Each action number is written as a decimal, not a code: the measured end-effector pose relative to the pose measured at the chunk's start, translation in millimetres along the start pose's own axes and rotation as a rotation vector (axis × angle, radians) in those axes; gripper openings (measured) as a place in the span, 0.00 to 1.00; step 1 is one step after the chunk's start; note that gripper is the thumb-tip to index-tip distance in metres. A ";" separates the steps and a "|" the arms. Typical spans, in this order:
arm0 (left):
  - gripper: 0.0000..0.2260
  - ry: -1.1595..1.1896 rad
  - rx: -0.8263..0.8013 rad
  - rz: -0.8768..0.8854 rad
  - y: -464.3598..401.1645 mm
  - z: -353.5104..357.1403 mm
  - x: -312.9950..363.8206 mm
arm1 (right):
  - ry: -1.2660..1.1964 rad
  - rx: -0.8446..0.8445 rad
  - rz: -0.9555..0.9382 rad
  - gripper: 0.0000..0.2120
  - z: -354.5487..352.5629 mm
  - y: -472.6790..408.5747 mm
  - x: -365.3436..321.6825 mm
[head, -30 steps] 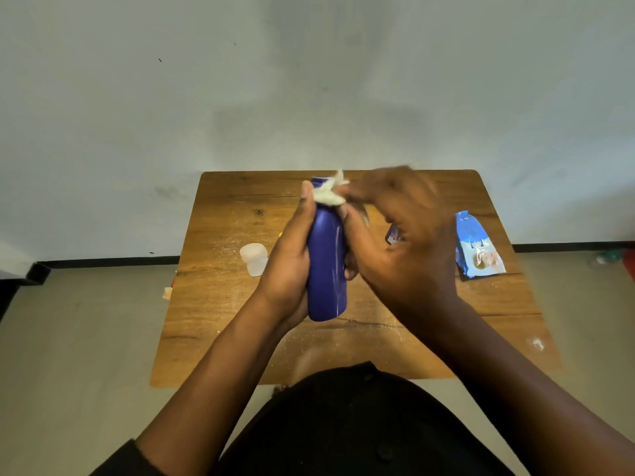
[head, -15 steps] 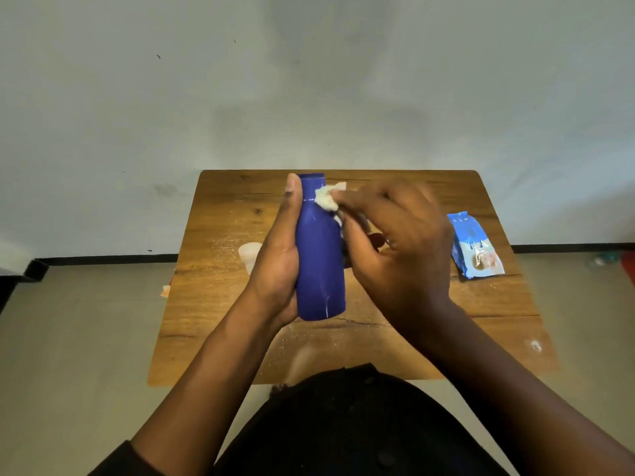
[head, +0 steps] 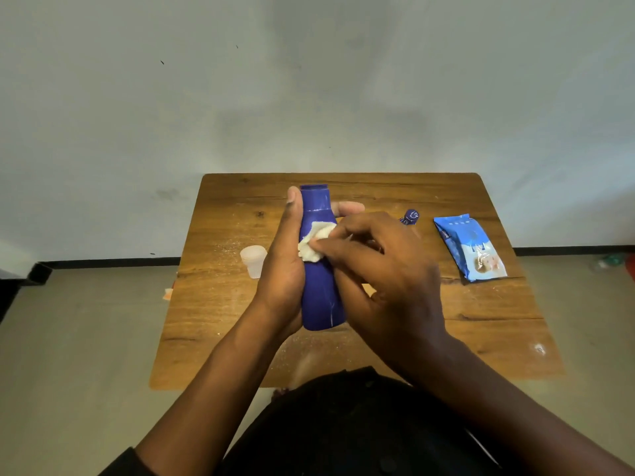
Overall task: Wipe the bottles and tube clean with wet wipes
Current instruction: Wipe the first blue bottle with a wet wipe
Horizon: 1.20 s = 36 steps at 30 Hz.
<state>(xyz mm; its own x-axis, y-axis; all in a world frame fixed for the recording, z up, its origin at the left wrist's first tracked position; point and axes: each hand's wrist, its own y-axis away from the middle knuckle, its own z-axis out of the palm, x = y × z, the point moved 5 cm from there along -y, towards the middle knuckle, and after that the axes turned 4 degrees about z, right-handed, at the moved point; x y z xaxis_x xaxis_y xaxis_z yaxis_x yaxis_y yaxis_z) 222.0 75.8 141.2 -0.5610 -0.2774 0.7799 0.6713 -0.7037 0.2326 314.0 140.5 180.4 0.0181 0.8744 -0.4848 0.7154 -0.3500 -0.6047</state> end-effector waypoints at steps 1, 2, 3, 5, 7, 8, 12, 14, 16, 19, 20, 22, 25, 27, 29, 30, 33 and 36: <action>0.28 -0.025 0.012 0.012 0.0 1.2 -1.0 | 0.000 0.033 0.019 0.10 -2.0 -5.3 4.3; 0.27 -0.069 0.019 0.029 0.0 2.3 -2.3 | -0.016 0.071 0.051 0.10 -4.3 -11.3 9.0; 0.26 -0.117 0.026 0.052 -0.4 2.6 -4.0 | -0.040 0.099 0.084 0.11 -6.0 -17.7 13.5; 0.25 -0.154 0.038 0.085 -0.7 3.7 -4.6 | -0.060 0.112 0.108 0.11 -7.0 -27.4 17.4; 0.25 -0.154 0.038 0.101 -2.4 1.9 -3.6 | -0.047 0.096 0.073 0.10 -5.7 -26.3 14.2; 0.25 -0.141 0.033 0.104 -2.8 1.3 -1.1 | -0.048 0.083 0.045 0.10 -4.7 -21.8 10.8; 0.30 -0.212 0.026 0.132 -6.1 -8.0 5.8 | -0.040 -0.053 -0.031 0.11 4.9 6.8 -4.0; 0.30 -0.265 0.032 0.147 -6.4 -8.2 7.4 | -0.045 -0.065 -0.035 0.11 4.4 7.6 -2.6; 0.26 -0.302 0.044 0.148 -5.2 -4.0 6.7 | -0.047 0.014 0.013 0.10 0.2 -4.0 3.9; 0.22 -0.402 0.058 0.166 -4.3 2.6 4.4 | -0.059 0.124 0.096 0.10 -8.4 -27.3 11.9; 0.22 -0.405 0.069 0.173 -4.5 3.1 4.1 | -0.056 0.127 0.098 0.11 -9.0 -31.8 11.9; 0.22 -0.370 0.082 0.187 -5.7 3.5 6.8 | -0.046 0.112 0.069 0.10 -7.9 -32.0 8.5; 0.25 -0.145 0.061 0.130 -8.7 1.8 7.7 | -0.054 0.027 0.009 0.10 -0.5 -14.8 0.7; 0.28 -0.036 0.039 0.076 -13.0 -1.8 7.7 | -0.056 -0.066 -0.014 0.11 6.1 0.9 -2.2; 0.30 0.046 0.042 0.060 -18.0 -6.6 10.2 | -0.046 -0.158 -0.037 0.11 11.2 10.8 -0.8; 0.30 0.107 0.064 0.046 -20.3 -10.2 10.8 | -0.038 -0.195 -0.045 0.11 13.0 12.2 1.2; 0.27 0.279 0.103 -0.022 -23.5 -16.1 6.4 | -0.062 -0.212 0.000 0.11 12.1 4.5 12.7; 0.24 0.409 0.098 -0.079 -24.5 -12.6 1.8 | -0.094 -0.172 0.076 0.10 8.6 -9.8 20.9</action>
<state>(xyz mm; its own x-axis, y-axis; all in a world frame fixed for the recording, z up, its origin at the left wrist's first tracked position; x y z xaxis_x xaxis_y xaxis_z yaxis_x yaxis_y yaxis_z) 198.4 84.3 129.5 -0.7451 -0.4757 0.4674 0.6504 -0.6734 0.3514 301.3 159.3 170.7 0.0173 0.8096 -0.5867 0.8231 -0.3447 -0.4513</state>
